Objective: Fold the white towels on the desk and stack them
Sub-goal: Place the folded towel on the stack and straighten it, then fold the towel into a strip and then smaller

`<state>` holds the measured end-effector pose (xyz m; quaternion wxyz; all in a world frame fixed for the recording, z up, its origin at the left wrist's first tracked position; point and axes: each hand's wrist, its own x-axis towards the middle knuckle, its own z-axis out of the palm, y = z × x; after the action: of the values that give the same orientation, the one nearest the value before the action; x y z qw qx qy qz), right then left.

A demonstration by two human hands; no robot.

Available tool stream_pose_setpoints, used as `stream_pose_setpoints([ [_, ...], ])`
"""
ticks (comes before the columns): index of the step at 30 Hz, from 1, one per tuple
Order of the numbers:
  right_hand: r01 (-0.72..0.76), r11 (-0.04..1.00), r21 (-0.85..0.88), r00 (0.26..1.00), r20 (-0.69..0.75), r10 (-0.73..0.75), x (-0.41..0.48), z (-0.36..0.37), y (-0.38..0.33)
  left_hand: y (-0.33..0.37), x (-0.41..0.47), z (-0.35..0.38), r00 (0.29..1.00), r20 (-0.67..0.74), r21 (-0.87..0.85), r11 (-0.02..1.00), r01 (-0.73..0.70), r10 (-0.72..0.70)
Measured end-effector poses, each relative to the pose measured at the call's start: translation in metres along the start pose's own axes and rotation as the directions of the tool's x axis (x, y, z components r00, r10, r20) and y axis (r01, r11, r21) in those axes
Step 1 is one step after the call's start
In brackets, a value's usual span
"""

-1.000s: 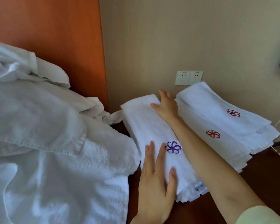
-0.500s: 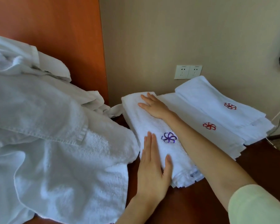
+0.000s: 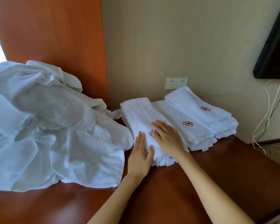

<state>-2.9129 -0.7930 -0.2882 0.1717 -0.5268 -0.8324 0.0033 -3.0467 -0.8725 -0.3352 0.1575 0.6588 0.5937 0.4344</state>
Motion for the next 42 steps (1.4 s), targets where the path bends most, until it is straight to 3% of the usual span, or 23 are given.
stream_pose_setpoints([
  [4,-0.01,1.0,-0.012,0.995,0.098,0.011,0.005,-0.01,-0.006,-0.006,-0.025,-0.031,0.993,0.117,0.225,0.972,-0.059,0.034],
  [6,-0.03,0.999,-0.039,0.988,0.15,0.036,0.009,-0.015,-0.01,-0.013,-0.035,-0.063,0.99,0.111,0.354,0.928,-0.116,0.082],
  [9,-0.068,0.997,-0.032,0.997,0.04,0.069,0.011,-0.016,-0.036,-0.028,-0.047,-0.122,0.986,-0.058,0.624,0.777,-0.084,0.153],
  [11,-0.004,0.999,0.043,0.997,-0.072,0.007,0.011,-0.014,-0.072,-0.05,-0.057,-0.161,0.972,-0.23,0.732,0.667,0.139,0.05],
  [13,0.144,0.979,0.143,0.982,-0.141,-0.123,0.01,-0.007,-0.115,-0.08,-0.071,-0.192,0.931,-0.315,0.737,0.57,0.363,-0.186],
  [15,0.242,0.923,0.299,0.964,-0.18,-0.194,0.01,-0.001,-0.16,-0.102,-0.083,-0.205,0.904,-0.31,0.743,0.518,0.423,-0.294],
  [18,0.346,0.814,0.466,0.93,-0.282,-0.235,0.017,0.004,-0.225,-0.112,-0.08,-0.202,0.884,-0.299,0.747,0.488,0.451,-0.36],
  [22,0.483,0.719,0.5,0.865,-0.403,-0.3,0.039,-0.007,-0.291,-0.114,-0.068,-0.197,0.858,-0.29,0.778,0.419,0.469,-0.424],
  [28,0.516,0.722,0.462,0.847,-0.403,-0.347,0.084,-0.033,-0.355,-0.114,-0.063,-0.197,0.837,-0.274,0.773,0.409,0.485,-0.474],
  [31,0.556,0.702,0.445,0.82,-0.433,-0.374,0.09,-0.033,-0.366,-0.113,-0.063,-0.196,0.832,-0.261,0.783,0.396,0.479,-0.49],
  [34,0.573,0.457,0.68,0.819,-0.493,-0.294,0.07,-0.033,-0.358,-0.113,-0.065,-0.197,0.825,-0.26,0.795,0.373,0.478,-0.502],
  [38,0.493,0.2,0.847,0.86,-0.439,-0.259,0.035,-0.04,-0.324,-0.115,-0.064,-0.197,0.835,-0.261,0.783,0.399,0.476,-0.484],
  [40,0.444,0.19,0.876,0.873,-0.376,-0.311,0.023,-0.037,-0.288,-0.115,-0.067,-0.197,0.845,-0.264,0.772,0.423,0.474,-0.464],
  [42,0.386,0.277,0.88,0.897,-0.288,-0.335,0.01,-0.028,-0.245,-0.115,-0.07,-0.198,0.858,-0.253,0.767,0.448,0.459,-0.447],
])
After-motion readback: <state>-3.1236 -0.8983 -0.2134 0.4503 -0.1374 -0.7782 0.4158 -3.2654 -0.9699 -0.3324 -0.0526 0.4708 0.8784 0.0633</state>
